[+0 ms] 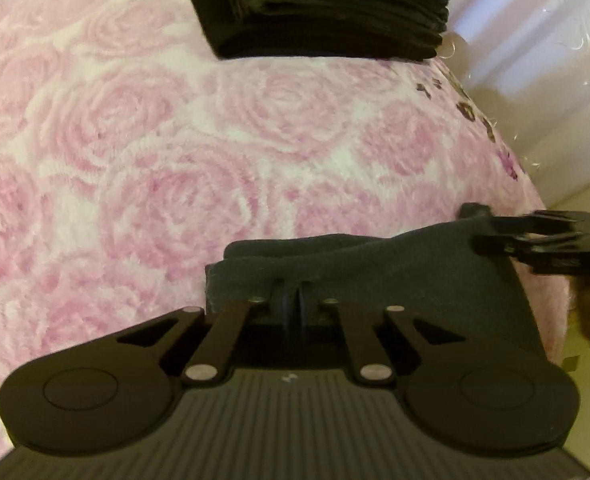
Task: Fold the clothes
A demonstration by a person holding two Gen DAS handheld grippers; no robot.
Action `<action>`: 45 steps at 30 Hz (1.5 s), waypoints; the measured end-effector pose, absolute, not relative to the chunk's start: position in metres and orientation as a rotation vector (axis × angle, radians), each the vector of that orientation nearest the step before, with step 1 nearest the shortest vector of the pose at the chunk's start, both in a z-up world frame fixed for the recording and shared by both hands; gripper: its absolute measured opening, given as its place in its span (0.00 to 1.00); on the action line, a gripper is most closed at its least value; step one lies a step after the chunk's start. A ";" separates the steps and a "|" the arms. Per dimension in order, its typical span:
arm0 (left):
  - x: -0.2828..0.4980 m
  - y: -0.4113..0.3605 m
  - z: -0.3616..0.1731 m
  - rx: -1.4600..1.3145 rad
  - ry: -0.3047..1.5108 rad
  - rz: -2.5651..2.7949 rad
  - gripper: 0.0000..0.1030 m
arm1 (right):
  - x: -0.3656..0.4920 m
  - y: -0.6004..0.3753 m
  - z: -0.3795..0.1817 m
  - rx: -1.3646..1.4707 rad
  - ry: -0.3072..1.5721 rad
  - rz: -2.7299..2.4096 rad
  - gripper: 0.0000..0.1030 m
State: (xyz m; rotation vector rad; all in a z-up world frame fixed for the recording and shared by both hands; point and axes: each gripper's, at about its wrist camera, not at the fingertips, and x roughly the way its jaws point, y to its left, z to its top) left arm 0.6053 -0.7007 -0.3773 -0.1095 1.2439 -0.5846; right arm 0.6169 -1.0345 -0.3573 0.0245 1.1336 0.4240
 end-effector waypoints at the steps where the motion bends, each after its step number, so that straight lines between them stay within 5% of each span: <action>1: 0.605 -0.701 -0.377 -0.104 1.245 -0.584 0.07 | 0.619 -1.039 -0.361 0.036 1.126 0.433 0.53; 9: 0.602 -0.708 -0.375 -0.063 1.233 -0.572 0.07 | 0.583 -1.042 -0.318 0.080 1.090 0.457 0.53; 16: 0.601 -0.707 -0.377 -0.071 1.206 -0.584 0.07 | 0.534 -1.031 -0.351 -0.040 1.103 0.526 0.54; 25: 0.553 -0.677 -0.331 -0.079 1.142 -0.554 0.12 | 0.479 -1.021 -0.296 -0.059 1.060 0.573 0.55; 34: 0.499 -0.663 -0.374 -0.083 1.185 -0.598 0.13 | 0.441 -1.029 -0.355 -0.081 1.198 0.532 0.55; 40: 0.501 -0.656 -0.359 -0.090 1.211 -0.562 0.10 | 0.441 -1.029 -0.334 -0.053 1.211 0.497 0.55; 41: 0.498 -0.654 -0.354 -0.091 1.207 -0.551 0.11 | 0.442 -1.029 -0.329 -0.039 1.207 0.493 0.55; 43: 0.490 -0.647 -0.344 -0.111 1.195 -0.516 0.40 | 0.445 -1.029 -0.321 0.009 1.217 0.474 0.62; 44: 0.487 -0.642 -0.342 -0.133 1.192 -0.496 0.42 | 0.447 -1.030 -0.319 0.039 1.229 0.459 0.74; 45: 0.484 -0.637 -0.340 -0.157 1.191 -0.477 0.42 | 0.450 -1.030 -0.317 0.069 1.241 0.443 0.76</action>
